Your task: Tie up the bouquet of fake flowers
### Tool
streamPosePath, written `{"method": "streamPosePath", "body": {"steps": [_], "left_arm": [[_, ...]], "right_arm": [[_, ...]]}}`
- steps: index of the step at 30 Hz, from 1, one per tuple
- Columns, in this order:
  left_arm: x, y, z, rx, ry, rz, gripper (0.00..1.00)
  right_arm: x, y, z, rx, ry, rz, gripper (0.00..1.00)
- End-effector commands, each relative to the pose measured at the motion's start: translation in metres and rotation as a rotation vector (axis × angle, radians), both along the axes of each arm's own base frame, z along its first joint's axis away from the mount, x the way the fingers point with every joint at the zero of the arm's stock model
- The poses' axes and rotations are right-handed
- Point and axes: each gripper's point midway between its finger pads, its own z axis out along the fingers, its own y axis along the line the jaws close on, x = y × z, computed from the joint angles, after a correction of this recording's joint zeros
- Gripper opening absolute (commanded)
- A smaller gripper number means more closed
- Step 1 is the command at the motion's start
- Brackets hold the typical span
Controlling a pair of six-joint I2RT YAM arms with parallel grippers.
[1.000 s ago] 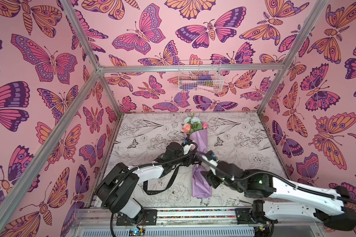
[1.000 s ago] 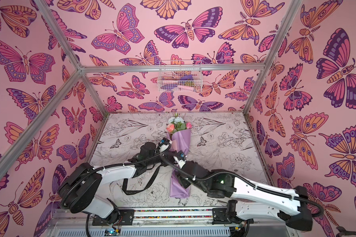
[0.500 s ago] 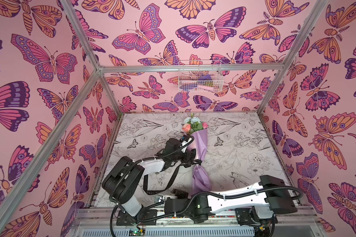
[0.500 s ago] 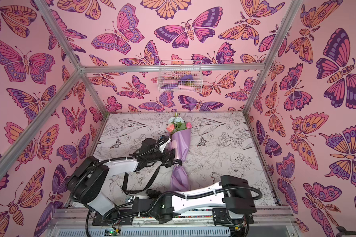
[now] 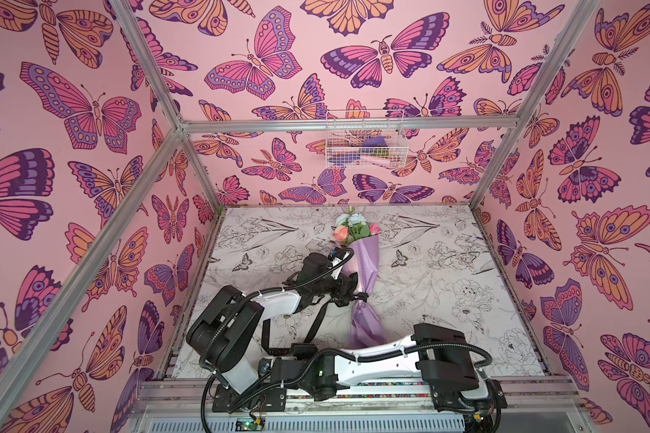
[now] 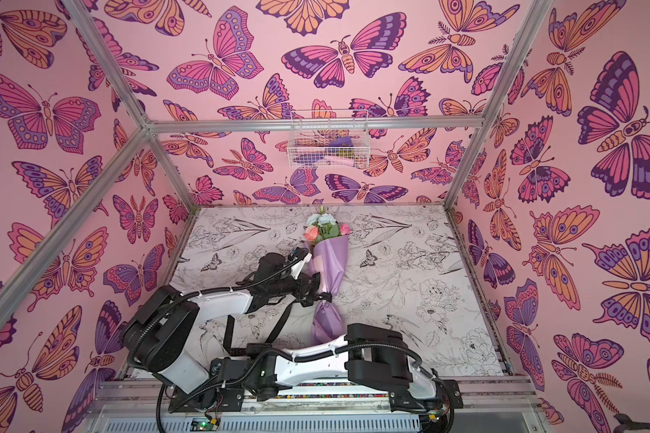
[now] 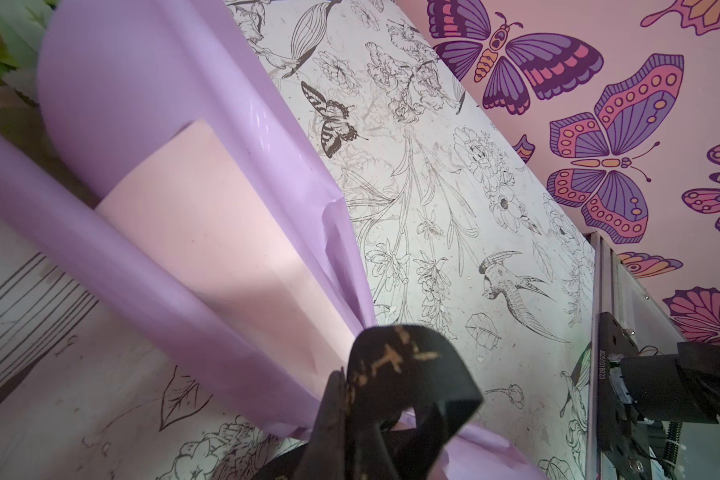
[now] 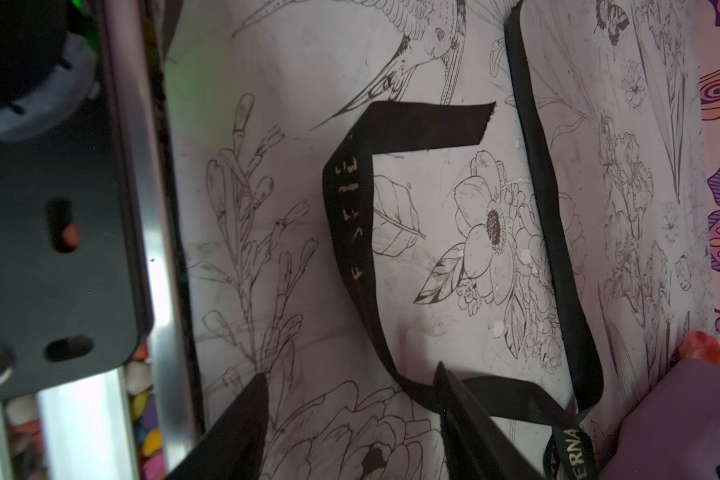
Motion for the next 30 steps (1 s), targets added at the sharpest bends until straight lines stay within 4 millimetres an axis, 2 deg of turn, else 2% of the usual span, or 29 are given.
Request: {"method": "streamPosePath", "body": {"steps": [1,9,16,20,22,25,28,30], "left_arm": [[0.001,-0.002,0.000,-0.011,0.009,-0.014,0.00],[0.000,-0.001,-0.001,-0.009,0.007,-0.018,0.00],[0.000,-0.001,0.002,-0.012,0.000,-0.019,0.00],[-0.001,-0.001,0.001,-0.015,0.003,-0.021,0.00],[-0.002,-0.001,0.001,-0.014,0.004,-0.023,0.00],[-0.003,0.000,0.001,-0.013,0.002,-0.026,0.00],[-0.004,0.001,0.000,-0.010,-0.002,-0.027,0.00],[-0.006,0.003,0.000,-0.007,-0.006,-0.028,0.00]], "right_arm": [[0.014,0.012,-0.001,0.003,-0.002,-0.002,0.64],[0.034,0.022,-0.021,-0.013,0.054,-0.021,0.55],[0.033,0.018,-0.041,-0.051,0.101,-0.018,0.59],[0.044,0.013,-0.050,-0.070,0.094,-0.071,0.57],[0.055,0.011,-0.051,-0.061,0.092,-0.115,0.49],[0.065,0.009,-0.047,-0.040,0.087,-0.153,0.30],[0.070,0.009,-0.033,-0.015,0.061,-0.170,0.12],[0.073,0.008,-0.019,0.017,0.046,-0.184,0.03]]}}
